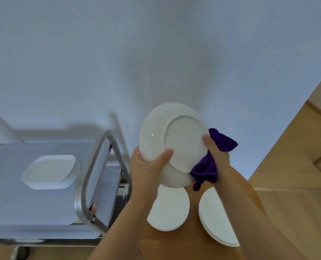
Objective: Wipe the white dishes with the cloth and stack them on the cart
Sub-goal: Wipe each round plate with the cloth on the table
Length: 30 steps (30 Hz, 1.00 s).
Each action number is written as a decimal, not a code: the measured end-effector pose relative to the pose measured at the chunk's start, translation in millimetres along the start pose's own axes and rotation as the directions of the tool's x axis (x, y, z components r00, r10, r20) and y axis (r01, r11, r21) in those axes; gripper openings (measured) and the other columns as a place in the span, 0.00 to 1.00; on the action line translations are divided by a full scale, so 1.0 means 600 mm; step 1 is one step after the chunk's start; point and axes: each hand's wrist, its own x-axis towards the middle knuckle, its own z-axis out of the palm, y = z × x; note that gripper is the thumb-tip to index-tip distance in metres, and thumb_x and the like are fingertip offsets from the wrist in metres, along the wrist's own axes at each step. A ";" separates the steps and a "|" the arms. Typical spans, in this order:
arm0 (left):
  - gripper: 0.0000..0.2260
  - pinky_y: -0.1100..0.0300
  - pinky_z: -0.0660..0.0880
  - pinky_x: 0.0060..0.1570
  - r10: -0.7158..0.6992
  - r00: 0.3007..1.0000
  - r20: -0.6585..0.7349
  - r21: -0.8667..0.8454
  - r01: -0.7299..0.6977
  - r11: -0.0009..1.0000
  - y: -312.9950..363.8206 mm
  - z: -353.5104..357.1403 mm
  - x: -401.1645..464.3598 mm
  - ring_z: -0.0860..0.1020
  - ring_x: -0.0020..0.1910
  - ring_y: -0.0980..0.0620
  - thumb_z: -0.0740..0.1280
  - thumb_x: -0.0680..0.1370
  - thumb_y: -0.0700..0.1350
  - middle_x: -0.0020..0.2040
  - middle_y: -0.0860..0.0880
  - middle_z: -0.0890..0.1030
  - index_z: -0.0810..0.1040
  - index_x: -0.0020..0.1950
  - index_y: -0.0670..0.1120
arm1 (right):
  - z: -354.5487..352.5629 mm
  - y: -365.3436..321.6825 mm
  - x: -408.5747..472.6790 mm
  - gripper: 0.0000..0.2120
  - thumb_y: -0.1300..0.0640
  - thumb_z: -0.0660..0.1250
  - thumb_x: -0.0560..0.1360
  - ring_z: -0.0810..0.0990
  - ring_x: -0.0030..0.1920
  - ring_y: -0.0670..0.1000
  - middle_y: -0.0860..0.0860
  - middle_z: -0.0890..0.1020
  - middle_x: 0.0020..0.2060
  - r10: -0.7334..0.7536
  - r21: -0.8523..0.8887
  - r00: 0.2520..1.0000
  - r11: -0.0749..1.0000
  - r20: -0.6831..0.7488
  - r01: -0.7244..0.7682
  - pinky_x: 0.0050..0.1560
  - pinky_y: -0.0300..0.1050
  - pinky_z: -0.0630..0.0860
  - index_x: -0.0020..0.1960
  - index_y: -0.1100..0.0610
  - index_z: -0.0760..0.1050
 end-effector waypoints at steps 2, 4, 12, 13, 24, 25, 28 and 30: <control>0.35 0.53 0.81 0.46 -0.126 0.938 0.323 -0.114 0.171 0.979 0.011 -0.023 0.007 0.82 0.53 0.46 0.81 0.55 0.59 0.53 0.48 0.84 0.79 0.59 0.50 | -0.019 -0.029 0.009 0.31 0.48 0.76 0.61 0.80 0.54 0.59 0.58 0.81 0.54 0.045 -0.051 0.995 0.998 0.089 -0.040 0.55 0.58 0.77 0.61 0.59 0.74; 0.39 0.45 0.78 0.53 -0.323 0.740 0.589 -0.117 0.474 0.872 0.026 -0.044 0.024 0.81 0.55 0.42 0.80 0.55 0.63 0.58 0.43 0.82 0.80 0.62 0.48 | -0.032 -0.053 0.017 0.28 0.51 0.77 0.63 0.80 0.54 0.62 0.61 0.81 0.55 0.107 -0.192 0.971 0.979 0.216 -0.065 0.56 0.60 0.76 0.60 0.58 0.76; 0.32 0.46 0.81 0.44 -0.418 0.679 0.603 -0.159 0.617 0.771 0.029 -0.050 0.039 0.82 0.53 0.42 0.78 0.61 0.56 0.57 0.42 0.82 0.79 0.64 0.47 | -0.008 -0.073 0.034 0.29 0.42 0.73 0.61 0.83 0.47 0.58 0.58 0.84 0.47 0.127 -0.433 0.973 0.901 0.193 -0.031 0.48 0.51 0.80 0.56 0.57 0.77; 0.31 0.48 0.81 0.43 -0.425 0.699 0.575 -0.152 0.601 0.785 0.032 -0.046 0.037 0.83 0.52 0.42 0.76 0.64 0.56 0.57 0.42 0.83 0.77 0.64 0.48 | -0.008 -0.066 0.030 0.28 0.41 0.72 0.63 0.82 0.48 0.59 0.58 0.83 0.47 0.125 -0.405 0.979 0.913 0.164 -0.049 0.51 0.53 0.79 0.56 0.58 0.77; 0.10 0.56 0.81 0.37 -0.356 0.883 0.308 -0.083 0.397 0.914 -0.022 0.020 0.006 0.85 0.42 0.50 0.61 0.80 0.54 0.43 0.49 0.86 0.75 0.54 0.50 | 0.024 0.047 -0.063 0.08 0.48 0.65 0.76 0.79 0.49 0.51 0.50 0.79 0.49 -0.109 -0.304 0.989 0.950 -0.104 0.072 0.46 0.40 0.77 0.54 0.46 0.72; 0.12 0.57 0.81 0.38 -0.331 0.894 0.302 -0.007 0.350 0.937 -0.028 0.026 0.004 0.85 0.43 0.50 0.60 0.80 0.55 0.43 0.49 0.86 0.77 0.55 0.49 | 0.034 0.059 -0.068 0.10 0.47 0.65 0.75 0.78 0.51 0.52 0.51 0.78 0.52 -0.137 -0.318 0.984 0.943 -0.110 0.096 0.51 0.49 0.78 0.56 0.46 0.72; 0.15 0.60 0.80 0.41 -0.234 0.909 0.345 0.174 0.183 0.968 -0.043 0.033 -0.005 0.84 0.45 0.53 0.58 0.80 0.58 0.46 0.51 0.85 0.79 0.57 0.52 | 0.051 0.072 -0.077 0.12 0.43 0.63 0.75 0.78 0.53 0.51 0.50 0.77 0.55 -0.157 -0.330 0.981 0.937 -0.111 0.112 0.55 0.55 0.76 0.57 0.43 0.73; 0.14 0.53 0.81 0.49 -0.185 0.910 0.371 0.288 0.077 0.955 -0.055 0.033 -0.012 0.83 0.47 0.53 0.57 0.81 0.56 0.47 0.50 0.85 0.79 0.55 0.54 | 0.055 0.067 -0.076 0.04 0.40 0.62 0.74 0.80 0.50 0.49 0.48 0.79 0.51 -0.103 -0.312 0.990 0.948 -0.096 0.069 0.50 0.50 0.77 0.48 0.37 0.74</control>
